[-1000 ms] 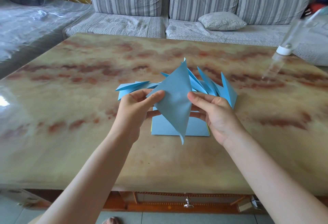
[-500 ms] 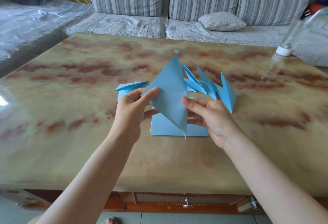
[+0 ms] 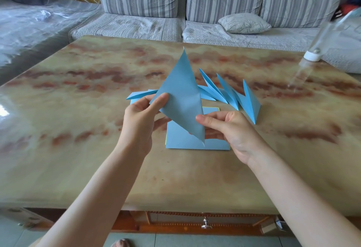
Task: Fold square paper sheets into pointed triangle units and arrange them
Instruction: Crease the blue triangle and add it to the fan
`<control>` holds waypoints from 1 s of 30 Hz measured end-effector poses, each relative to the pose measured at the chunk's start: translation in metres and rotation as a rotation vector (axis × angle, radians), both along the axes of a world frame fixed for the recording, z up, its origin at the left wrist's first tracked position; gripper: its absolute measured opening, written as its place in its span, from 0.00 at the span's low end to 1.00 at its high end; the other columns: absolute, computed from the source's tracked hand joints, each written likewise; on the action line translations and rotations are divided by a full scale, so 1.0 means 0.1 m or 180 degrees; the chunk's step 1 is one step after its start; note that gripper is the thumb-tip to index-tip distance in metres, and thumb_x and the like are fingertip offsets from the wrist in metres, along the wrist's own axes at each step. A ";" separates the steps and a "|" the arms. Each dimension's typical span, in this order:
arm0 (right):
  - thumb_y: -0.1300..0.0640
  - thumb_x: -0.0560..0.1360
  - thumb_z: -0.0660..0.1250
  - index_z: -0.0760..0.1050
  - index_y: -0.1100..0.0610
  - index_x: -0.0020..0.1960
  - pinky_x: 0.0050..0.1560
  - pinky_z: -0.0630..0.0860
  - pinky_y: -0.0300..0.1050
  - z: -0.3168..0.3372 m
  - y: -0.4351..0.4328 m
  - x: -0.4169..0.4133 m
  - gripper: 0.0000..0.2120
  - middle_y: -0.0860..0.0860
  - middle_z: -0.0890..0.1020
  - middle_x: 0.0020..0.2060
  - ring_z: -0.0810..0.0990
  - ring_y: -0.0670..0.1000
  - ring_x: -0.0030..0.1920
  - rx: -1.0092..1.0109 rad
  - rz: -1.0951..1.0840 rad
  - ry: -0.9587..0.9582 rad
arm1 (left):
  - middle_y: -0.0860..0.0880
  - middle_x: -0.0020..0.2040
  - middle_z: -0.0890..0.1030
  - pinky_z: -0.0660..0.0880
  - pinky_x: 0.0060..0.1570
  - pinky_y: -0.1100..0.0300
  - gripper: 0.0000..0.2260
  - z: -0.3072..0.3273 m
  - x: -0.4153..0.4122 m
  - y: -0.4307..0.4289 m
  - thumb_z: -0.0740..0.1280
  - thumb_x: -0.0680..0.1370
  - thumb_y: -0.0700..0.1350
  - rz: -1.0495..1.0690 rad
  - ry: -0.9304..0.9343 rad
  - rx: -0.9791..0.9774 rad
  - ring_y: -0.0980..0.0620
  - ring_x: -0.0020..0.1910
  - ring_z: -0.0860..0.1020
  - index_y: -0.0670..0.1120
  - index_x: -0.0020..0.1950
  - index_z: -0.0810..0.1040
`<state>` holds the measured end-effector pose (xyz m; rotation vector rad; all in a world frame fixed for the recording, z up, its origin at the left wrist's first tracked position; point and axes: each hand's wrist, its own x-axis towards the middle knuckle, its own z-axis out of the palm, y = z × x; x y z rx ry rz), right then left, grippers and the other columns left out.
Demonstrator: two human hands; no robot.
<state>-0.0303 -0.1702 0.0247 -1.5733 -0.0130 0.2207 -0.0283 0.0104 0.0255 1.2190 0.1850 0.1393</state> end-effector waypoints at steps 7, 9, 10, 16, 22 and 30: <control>0.58 0.71 0.72 0.82 0.66 0.48 0.44 0.81 0.42 0.00 -0.01 -0.03 0.12 0.60 0.85 0.43 0.85 0.57 0.47 -0.0058 0.0279 0.0069 | 0.50 0.41 0.83 0.78 0.36 0.65 0.04 0.00 0.00 0.00 0.68 0.77 0.42 0.0155 0.0018 -0.0055 0.57 0.37 0.81 0.44 0.43 0.81; 0.58 0.72 0.71 0.82 0.66 0.50 0.48 0.80 0.45 0.01 -0.02 -0.04 0.12 0.59 0.86 0.43 0.85 0.56 0.48 -0.0165 0.0480 0.0089 | 0.50 0.40 0.82 0.78 0.36 0.64 0.05 0.01 0.01 0.02 0.68 0.77 0.42 0.0188 -0.0042 -0.0043 0.57 0.36 0.80 0.45 0.41 0.80; 0.59 0.73 0.71 0.81 0.66 0.50 0.49 0.80 0.44 0.01 -0.03 -0.04 0.11 0.58 0.86 0.43 0.85 0.54 0.47 -0.0227 0.0504 0.0080 | 0.50 0.40 0.82 0.78 0.36 0.64 0.06 0.01 0.00 0.02 0.68 0.77 0.42 0.0184 -0.0078 -0.0024 0.56 0.37 0.80 0.45 0.40 0.79; 0.58 0.73 0.71 0.81 0.67 0.51 0.50 0.80 0.45 0.02 -0.01 -0.04 0.13 0.59 0.86 0.44 0.85 0.54 0.48 -0.0256 0.0631 0.0164 | 0.49 0.41 0.81 0.77 0.36 0.65 0.08 0.01 -0.02 0.02 0.68 0.77 0.42 0.0266 -0.0137 -0.0015 0.55 0.37 0.79 0.47 0.38 0.79; 0.58 0.72 0.71 0.81 0.68 0.49 0.53 0.80 0.48 0.04 -0.01 -0.05 0.13 0.58 0.86 0.43 0.85 0.53 0.47 -0.0404 0.0739 0.0168 | 0.47 0.46 0.81 0.77 0.35 0.66 0.08 0.02 -0.01 0.04 0.68 0.77 0.42 0.0332 -0.0122 -0.0037 0.53 0.41 0.79 0.47 0.37 0.78; 0.60 0.72 0.72 0.80 0.66 0.46 0.45 0.81 0.43 0.06 -0.02 -0.06 0.08 0.59 0.86 0.42 0.85 0.53 0.43 -0.0460 0.0813 0.0427 | 0.46 0.46 0.81 0.77 0.36 0.65 0.08 0.02 -0.01 0.04 0.68 0.77 0.42 0.0355 -0.0156 -0.0033 0.54 0.41 0.79 0.46 0.38 0.79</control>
